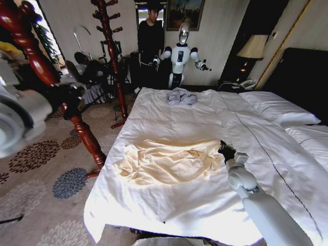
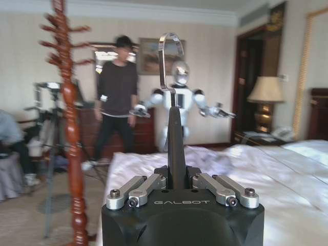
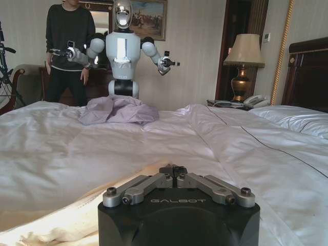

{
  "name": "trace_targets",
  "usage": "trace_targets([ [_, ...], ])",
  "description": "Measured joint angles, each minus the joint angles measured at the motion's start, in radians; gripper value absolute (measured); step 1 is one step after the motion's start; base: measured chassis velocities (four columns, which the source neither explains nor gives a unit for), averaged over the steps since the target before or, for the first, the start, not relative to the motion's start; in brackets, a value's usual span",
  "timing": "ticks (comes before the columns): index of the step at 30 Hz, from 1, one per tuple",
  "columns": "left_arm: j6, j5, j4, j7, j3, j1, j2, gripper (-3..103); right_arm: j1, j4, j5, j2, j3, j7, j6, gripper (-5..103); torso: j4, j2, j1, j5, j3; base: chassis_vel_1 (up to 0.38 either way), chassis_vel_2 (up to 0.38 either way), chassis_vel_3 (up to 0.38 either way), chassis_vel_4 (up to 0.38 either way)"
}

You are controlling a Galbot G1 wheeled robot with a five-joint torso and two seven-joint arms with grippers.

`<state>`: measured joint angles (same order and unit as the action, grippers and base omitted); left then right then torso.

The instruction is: Pick up the clothes from the bed and hang them on the clothes hanger.

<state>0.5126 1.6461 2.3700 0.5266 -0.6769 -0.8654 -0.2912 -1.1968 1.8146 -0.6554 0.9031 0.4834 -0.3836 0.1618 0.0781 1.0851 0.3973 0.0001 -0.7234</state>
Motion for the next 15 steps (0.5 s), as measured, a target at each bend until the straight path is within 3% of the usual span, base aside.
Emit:
trace_targets([
  [3, -0.030, -0.071, 0.052, -0.083, -0.017, -0.155, -0.044, 16, -0.002, 0.000, 0.004, 0.002, -0.008, 0.001, -0.001, 0, -0.0003, 0.000, 0.000, -0.0001, 0.000, 0.000, 0.000, 0.000, 0.000],
  [9, -0.077, -0.179, 0.076, -0.182, -0.007, -0.278, -0.084, 16, 0.005, 0.000, -0.002, 0.000, -0.011, -0.001, -0.001, 0, -0.0001, 0.000, 0.000, 0.0001, 0.000, 0.000, 0.000, 0.000, 0.000],
  [15, -0.135, -0.322, 0.106, -0.326, 0.090, -0.390, -0.119, 16, 0.044, -0.013, -0.023, -0.003, -0.034, -0.001, -0.001, 0, -0.0001, 0.000, 0.000, 0.0001, 0.000, 0.000, 0.000, 0.000, 0.000],
])
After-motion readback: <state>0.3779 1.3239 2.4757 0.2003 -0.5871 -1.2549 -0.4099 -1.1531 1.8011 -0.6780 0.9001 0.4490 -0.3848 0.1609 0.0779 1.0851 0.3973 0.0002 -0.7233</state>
